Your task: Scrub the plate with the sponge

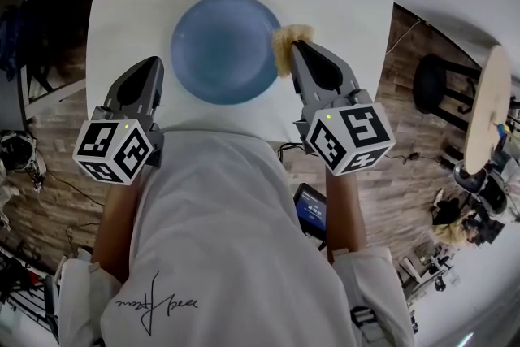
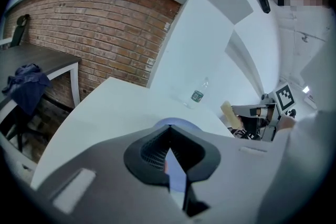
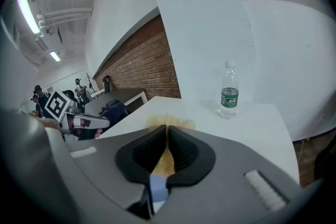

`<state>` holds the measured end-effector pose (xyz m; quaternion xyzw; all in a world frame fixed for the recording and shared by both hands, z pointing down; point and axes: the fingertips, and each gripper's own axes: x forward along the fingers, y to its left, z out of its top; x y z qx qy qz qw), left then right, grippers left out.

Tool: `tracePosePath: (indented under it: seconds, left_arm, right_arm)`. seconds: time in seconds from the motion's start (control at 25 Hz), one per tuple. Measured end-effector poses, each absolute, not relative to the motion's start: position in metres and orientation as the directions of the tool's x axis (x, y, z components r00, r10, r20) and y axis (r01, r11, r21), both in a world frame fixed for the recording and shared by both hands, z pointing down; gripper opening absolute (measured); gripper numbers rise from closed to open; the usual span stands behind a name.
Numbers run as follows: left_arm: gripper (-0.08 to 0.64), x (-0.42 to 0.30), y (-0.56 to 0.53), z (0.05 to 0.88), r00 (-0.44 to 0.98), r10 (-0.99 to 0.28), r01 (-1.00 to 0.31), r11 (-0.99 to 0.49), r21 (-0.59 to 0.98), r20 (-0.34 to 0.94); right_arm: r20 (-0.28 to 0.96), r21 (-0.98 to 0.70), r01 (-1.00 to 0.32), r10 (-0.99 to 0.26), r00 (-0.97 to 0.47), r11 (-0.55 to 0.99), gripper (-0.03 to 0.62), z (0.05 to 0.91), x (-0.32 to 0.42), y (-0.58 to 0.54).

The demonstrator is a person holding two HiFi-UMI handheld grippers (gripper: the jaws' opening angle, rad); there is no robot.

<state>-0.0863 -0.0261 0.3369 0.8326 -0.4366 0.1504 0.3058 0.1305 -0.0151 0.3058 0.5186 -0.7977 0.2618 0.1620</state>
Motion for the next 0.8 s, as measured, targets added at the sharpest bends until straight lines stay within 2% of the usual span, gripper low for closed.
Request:
tracePosePath:
  seconds: [0.8]
  left_arm:
    - [0.015, -0.093, -0.043, 0.387, 0.566, -0.568, -0.825, -0.389, 0.411, 0.598]
  right_arm:
    - [0.615, -0.335, -0.899, -0.658, -0.435, 0.282, 0.020, 0.360, 0.107, -0.033]
